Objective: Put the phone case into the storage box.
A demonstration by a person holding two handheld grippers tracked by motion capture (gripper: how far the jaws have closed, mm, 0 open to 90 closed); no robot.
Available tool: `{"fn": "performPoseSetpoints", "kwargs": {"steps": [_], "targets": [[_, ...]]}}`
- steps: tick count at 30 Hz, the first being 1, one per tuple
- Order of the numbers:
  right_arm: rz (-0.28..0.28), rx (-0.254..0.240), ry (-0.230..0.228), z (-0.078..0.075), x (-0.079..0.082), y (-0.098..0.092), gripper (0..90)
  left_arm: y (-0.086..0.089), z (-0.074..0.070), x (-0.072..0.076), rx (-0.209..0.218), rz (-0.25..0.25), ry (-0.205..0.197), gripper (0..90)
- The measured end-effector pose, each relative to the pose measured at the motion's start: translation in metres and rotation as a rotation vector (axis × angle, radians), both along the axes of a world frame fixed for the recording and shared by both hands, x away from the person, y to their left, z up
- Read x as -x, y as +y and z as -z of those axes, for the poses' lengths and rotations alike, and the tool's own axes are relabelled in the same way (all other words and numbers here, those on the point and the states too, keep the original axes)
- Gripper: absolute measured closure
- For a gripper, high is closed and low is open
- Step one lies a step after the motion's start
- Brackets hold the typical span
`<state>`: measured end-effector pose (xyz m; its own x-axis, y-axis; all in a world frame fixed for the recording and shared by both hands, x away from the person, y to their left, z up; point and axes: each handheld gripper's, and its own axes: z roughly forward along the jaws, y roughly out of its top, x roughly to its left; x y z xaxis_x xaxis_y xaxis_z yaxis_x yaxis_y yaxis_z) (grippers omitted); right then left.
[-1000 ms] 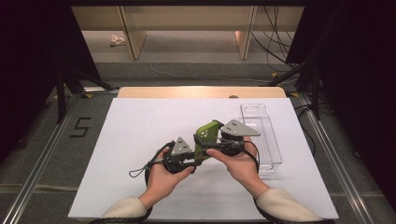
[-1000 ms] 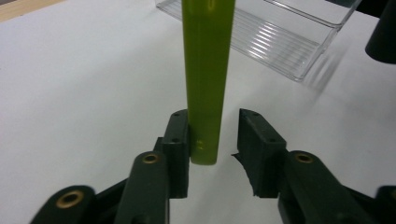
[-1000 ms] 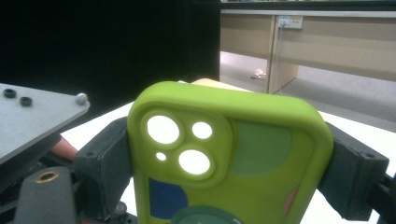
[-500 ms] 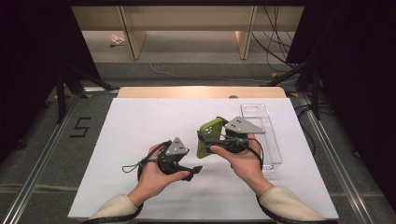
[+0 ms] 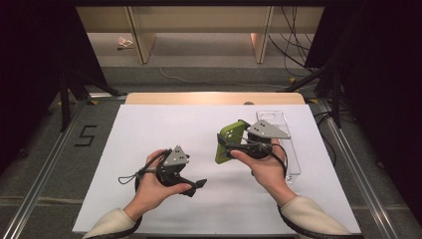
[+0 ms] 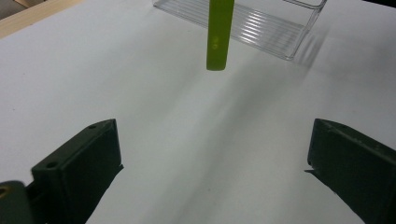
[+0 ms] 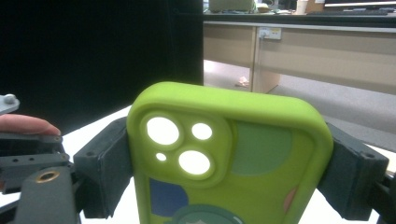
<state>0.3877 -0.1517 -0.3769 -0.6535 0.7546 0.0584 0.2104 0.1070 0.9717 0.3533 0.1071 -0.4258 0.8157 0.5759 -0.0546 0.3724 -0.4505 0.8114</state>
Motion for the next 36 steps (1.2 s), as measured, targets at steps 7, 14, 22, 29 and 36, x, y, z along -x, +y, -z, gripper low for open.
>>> {"fn": "performPoseSetpoints", "kwargs": {"steps": [7,14,22,29,36], "targets": [[0.014,-0.006,-0.001,-0.003,-0.001,-0.004,16.5,0.011,-0.002,0.001,-0.003,-0.008,-0.020,0.0],[0.024,-0.011,-0.006,-0.006,-0.002,-0.008,16.5,0.022,-0.003,0.002,-0.008,-0.029,-0.039,0.0],[0.037,-0.015,-0.009,-0.008,-0.004,-0.012,16.5,0.029,-0.004,0.003,-0.011,-0.041,-0.055,0.0],[0.050,-0.014,-0.012,-0.009,-0.006,-0.015,16.5,0.037,-0.005,0.002,-0.008,-0.049,-0.060,0.0],[0.066,-0.018,-0.018,-0.013,-0.007,-0.020,16.5,0.043,-0.004,0.001,-0.018,-0.063,-0.066,0.0]]}}
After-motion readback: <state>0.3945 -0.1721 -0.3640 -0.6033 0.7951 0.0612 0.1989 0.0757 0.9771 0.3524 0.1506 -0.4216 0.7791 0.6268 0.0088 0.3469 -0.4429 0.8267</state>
